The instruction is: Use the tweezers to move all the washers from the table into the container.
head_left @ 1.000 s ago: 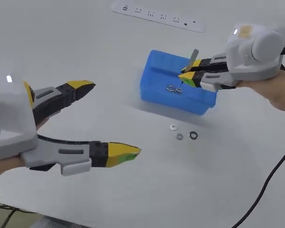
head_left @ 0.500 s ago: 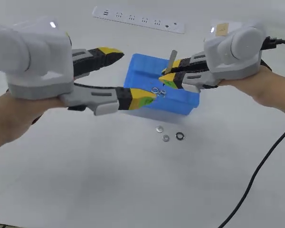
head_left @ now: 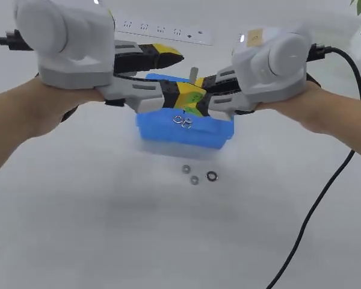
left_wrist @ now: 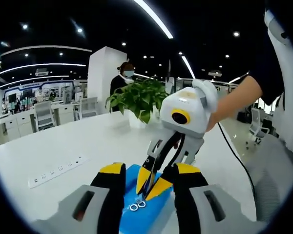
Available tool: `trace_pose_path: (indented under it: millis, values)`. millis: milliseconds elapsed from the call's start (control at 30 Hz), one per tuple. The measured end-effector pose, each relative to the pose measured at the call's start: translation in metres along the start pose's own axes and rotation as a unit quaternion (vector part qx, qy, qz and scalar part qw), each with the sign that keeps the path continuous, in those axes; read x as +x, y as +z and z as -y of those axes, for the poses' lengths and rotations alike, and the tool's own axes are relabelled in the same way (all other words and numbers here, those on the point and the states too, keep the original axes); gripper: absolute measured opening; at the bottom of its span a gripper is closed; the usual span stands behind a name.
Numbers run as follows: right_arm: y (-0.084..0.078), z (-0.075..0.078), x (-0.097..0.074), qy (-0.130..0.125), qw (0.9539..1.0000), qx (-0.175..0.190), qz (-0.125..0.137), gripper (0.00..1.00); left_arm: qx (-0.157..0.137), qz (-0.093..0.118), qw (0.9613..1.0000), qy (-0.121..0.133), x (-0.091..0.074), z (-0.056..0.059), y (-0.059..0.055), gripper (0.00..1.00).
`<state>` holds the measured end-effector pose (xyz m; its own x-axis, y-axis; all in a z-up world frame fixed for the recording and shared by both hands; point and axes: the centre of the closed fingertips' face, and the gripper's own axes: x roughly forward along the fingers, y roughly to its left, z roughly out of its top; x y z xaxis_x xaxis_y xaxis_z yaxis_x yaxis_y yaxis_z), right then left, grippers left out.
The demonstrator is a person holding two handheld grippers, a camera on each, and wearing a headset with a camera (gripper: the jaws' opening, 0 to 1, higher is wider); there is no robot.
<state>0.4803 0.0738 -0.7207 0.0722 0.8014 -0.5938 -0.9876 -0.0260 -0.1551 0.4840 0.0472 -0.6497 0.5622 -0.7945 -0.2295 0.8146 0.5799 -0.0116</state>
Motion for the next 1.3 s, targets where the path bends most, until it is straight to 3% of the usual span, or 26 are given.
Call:
trace_pose_path:
  millis: [300,433,467,667,867,933,1300]
  values:
    - [0.000,-0.001,0.001,0.004,1.0000,-0.002,0.002,0.08,0.012,-0.008,0.9995,-0.029,0.004,0.002,0.002,0.24]
    - [0.000,-0.001,0.000,0.003,1.0000,0.000,0.003,0.08,0.015,-0.005,0.9982,-0.058,0.003,0.015,0.004,0.09]
    - [0.001,-0.001,0.000,0.004,1.0000,-0.002,0.003,0.08,0.026,-0.007,0.9984,-0.050,0.002,0.014,0.004,0.09]
    - [-0.002,-0.006,0.000,0.009,0.9999,-0.013,-0.005,0.08,0.057,-0.021,0.9966,-0.055,0.003,0.025,0.004,0.07]
    - [0.000,-0.003,-0.001,-0.002,0.9998,-0.018,-0.005,0.10,0.091,-0.025,0.9946,-0.044,0.003,0.019,0.005,0.05]
    - [0.001,-0.002,-0.002,-0.004,0.9999,-0.015,-0.005,0.11,0.093,-0.025,0.9945,-0.039,0.003,0.014,0.004,0.05]
    - [0.009,0.000,-0.012,-0.017,0.9998,0.006,0.007,0.16,0.114,-0.031,0.9926,-0.027,0.002,0.009,0.008,0.05]
